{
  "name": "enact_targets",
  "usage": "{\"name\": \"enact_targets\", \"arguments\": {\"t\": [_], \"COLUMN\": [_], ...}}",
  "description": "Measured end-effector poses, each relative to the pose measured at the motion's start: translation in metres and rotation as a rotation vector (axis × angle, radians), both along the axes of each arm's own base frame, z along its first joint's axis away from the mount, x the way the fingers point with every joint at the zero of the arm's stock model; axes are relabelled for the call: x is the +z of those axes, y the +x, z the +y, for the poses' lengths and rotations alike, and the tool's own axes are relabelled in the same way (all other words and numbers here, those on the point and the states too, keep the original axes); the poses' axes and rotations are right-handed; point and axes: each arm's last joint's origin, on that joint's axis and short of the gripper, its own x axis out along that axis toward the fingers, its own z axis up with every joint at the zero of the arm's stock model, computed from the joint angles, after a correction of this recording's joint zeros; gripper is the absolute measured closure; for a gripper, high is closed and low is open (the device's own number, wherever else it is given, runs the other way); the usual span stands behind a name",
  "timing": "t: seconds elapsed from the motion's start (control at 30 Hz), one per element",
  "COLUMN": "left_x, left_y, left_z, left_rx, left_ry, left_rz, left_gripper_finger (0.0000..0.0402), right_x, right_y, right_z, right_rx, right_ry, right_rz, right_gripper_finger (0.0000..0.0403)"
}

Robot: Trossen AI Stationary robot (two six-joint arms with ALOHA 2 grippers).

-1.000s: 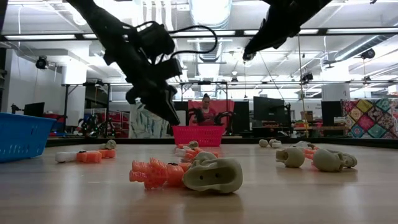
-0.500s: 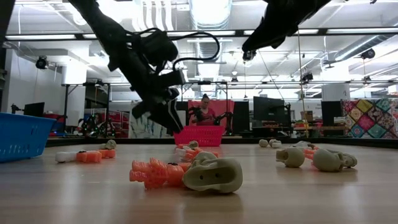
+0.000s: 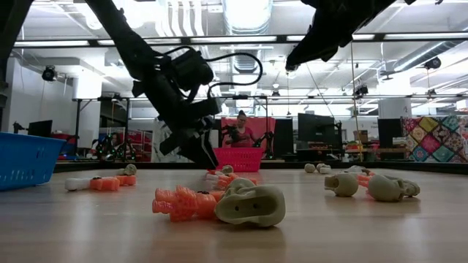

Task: Sort Halloween decoration
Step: Put the orange skeleton toy into the red bin

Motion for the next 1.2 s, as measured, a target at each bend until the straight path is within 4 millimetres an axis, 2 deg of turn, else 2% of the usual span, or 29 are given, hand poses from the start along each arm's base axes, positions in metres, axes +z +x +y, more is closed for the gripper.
{"name": "enact_targets", "arguments": {"t": [0.53,0.93,1.2], "left_x": [-0.014,-0.015,-0.011], "left_y": [0.001,0.001,0.000], "left_z": [0.009,0.010,0.010], "left_rx": [0.006,0.007,0.015], "left_ry": [-0.037,-0.037,-0.028], "left_rz": [0.007,0.007,0.001], "left_gripper_finger": [0.0299,0.0362,0.0366], "right_x": [0.000,0.000,0.000], "right_y": [0.000,0.000,0.000], "right_z": [0.000,0.000,0.000], "right_rx": [0.000,0.005,0.005], "right_ry": [0.000,-0.005,-0.006], "right_rz": [-0.010,-0.009,-0.006], "right_gripper_finger": [0.0337,0.0337,0.0337]}}
